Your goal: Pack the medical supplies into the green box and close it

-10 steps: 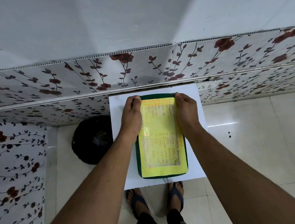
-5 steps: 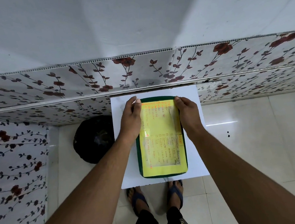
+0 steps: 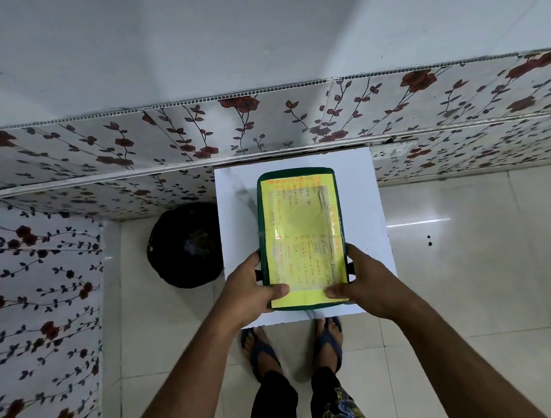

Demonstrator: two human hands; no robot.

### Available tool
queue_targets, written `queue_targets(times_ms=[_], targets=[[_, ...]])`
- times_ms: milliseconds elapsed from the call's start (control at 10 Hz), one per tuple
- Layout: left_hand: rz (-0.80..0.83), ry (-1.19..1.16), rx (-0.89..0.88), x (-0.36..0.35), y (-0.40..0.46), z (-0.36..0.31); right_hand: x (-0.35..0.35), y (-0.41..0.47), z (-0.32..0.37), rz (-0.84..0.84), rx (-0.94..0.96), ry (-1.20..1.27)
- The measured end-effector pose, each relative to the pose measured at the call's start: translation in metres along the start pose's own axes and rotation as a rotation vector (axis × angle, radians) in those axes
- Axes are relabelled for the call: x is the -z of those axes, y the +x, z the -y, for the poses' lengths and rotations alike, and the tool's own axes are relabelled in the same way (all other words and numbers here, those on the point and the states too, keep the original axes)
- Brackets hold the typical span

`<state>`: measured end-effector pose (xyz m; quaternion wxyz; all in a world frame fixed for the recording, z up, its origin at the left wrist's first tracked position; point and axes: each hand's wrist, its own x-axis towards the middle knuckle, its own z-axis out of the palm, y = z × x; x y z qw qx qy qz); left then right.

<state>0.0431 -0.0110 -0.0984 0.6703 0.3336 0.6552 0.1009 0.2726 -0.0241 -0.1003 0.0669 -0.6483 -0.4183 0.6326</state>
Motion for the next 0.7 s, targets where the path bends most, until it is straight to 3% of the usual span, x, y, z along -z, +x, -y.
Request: queue_targets(times_ms=[200, 600, 700], targets=[[-0.023, -0.005, -0.014, -0.007, 0.001, -0.002, 0.003, 0.0, -0.001, -0.063, 0.014, 0.024], [-0.011, -0.07, 0.054, -0.013, -0.002, -0.008, 0.013, 0.0, 0.008, 0.014, -0.02, -0.029], [-0.098, 0.001, 0.028, -0.008, -0.01, -0.016, 0.019, -0.009, 0.019, -0.043, -0.012, -0.136]])
